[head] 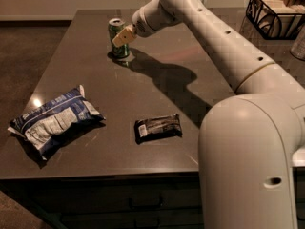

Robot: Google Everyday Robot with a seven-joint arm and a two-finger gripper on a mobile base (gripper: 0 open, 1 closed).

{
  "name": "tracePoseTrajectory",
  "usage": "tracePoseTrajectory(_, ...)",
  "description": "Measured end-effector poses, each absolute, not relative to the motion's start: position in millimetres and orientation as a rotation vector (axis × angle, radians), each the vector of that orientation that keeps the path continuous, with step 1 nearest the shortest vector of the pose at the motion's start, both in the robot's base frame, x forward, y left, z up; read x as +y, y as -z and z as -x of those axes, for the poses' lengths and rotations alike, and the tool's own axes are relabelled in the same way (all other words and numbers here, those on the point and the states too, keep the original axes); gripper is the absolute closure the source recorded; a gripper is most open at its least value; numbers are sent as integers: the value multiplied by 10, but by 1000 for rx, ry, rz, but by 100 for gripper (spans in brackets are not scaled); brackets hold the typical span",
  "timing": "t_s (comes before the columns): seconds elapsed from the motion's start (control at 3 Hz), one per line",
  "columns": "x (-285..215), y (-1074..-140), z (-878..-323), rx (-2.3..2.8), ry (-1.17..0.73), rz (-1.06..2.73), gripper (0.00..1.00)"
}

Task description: Move green can near blue chip bag

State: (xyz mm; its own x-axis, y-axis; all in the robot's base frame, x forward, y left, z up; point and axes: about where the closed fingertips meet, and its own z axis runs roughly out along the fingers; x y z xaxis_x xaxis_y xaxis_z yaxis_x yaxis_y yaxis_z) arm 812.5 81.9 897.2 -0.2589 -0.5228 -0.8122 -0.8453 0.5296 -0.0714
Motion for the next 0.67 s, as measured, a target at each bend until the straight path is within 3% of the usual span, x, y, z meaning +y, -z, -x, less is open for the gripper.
tracePoseTrajectory(0.67, 800, -9184, -7697, 1851, -568, 1199, 87)
